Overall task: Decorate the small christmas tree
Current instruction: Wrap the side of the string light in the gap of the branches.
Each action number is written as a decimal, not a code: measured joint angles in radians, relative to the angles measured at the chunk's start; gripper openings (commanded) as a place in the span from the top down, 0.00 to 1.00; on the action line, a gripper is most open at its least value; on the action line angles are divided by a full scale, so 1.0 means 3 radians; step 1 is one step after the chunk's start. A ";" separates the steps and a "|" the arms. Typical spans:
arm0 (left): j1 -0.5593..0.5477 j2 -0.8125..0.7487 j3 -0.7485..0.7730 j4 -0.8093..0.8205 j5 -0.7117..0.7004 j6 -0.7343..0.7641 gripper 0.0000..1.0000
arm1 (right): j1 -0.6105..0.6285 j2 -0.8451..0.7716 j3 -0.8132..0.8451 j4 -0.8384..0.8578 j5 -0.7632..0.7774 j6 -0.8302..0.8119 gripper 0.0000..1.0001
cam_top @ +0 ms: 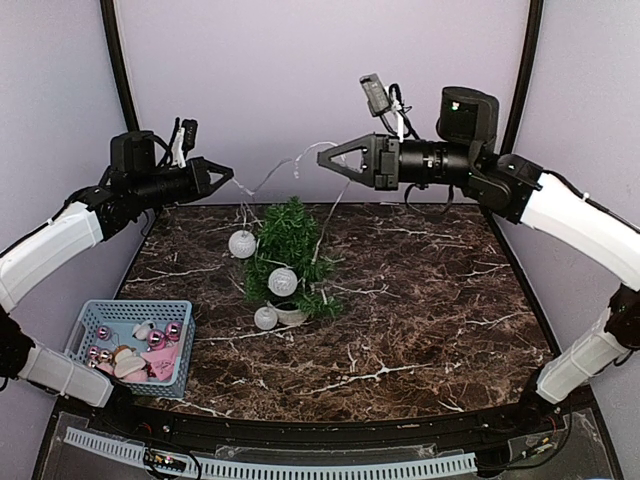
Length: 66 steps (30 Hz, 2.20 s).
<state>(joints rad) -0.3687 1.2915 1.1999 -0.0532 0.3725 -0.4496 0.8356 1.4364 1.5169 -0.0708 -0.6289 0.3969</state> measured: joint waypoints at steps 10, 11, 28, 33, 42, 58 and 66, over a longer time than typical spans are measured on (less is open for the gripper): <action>0.0000 0.0000 -0.0020 0.0071 0.0066 0.0005 1.00 | 0.0492 0.0479 0.0635 -0.0319 0.0107 -0.0158 1.00; 0.0000 0.0000 -0.0020 0.0074 0.0066 0.0005 1.00 | 0.0528 0.0498 0.0689 -0.0333 0.0106 -0.0159 1.00; 0.0001 0.0033 -0.0020 0.0072 -0.0103 -0.0010 1.00 | 0.0618 0.0203 0.0916 0.0064 0.0085 0.0003 1.00; 0.0008 0.0034 -0.0022 0.0071 -0.0169 -0.0009 1.00 | 0.0598 0.0029 0.0959 -0.0109 0.0655 -0.0223 1.00; 0.0027 0.0195 -0.0020 0.0074 -0.0132 -0.0009 1.00 | 0.0142 0.0053 0.1245 -0.0690 0.1934 -0.0612 1.00; 0.0038 0.0754 0.0137 0.0104 0.0031 0.0121 1.00 | -0.0726 0.0361 0.0818 -0.0952 0.2332 -0.0506 1.00; 0.0038 0.0871 0.0149 0.0268 0.0264 0.0154 1.00 | -0.0881 0.0488 0.0940 -0.0941 0.2310 -0.0483 1.00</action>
<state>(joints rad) -0.3573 1.5528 1.2446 0.0273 0.4519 -0.4034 0.5713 1.5829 1.7988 -0.3531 0.0643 0.2520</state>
